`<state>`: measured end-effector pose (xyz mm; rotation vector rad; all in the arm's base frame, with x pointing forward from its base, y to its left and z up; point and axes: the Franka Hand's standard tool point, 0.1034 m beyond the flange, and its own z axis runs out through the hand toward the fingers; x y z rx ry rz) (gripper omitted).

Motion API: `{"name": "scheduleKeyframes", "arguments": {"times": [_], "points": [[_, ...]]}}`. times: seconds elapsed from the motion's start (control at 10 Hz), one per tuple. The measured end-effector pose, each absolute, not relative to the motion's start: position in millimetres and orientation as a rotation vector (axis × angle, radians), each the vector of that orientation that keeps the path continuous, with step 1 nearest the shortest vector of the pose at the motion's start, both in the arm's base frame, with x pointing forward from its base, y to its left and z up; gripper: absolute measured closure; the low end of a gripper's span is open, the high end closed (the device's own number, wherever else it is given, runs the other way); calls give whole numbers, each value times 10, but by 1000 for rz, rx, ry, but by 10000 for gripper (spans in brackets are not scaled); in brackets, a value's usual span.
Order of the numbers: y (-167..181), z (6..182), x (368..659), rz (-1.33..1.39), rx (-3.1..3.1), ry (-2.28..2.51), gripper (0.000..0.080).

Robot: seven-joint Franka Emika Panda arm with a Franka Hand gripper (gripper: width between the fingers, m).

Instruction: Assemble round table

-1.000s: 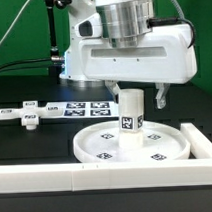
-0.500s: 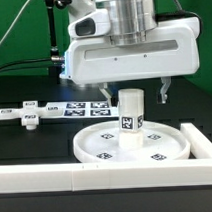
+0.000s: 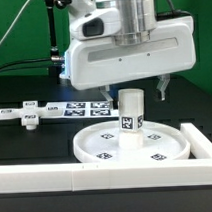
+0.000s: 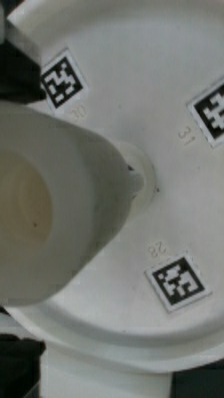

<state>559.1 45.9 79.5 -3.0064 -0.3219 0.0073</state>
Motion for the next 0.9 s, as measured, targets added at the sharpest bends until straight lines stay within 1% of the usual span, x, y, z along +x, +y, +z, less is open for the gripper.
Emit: {"name": "scheduleKeyframes", "arguments": {"times": [0.3, 0.7, 0.9], "points": [[526, 783, 5574, 2, -2955, -720, 151], [487, 780, 5584, -25, -2851, -1076, 151], [497, 756, 5594, -71, -2748, -1406, 151]]}}
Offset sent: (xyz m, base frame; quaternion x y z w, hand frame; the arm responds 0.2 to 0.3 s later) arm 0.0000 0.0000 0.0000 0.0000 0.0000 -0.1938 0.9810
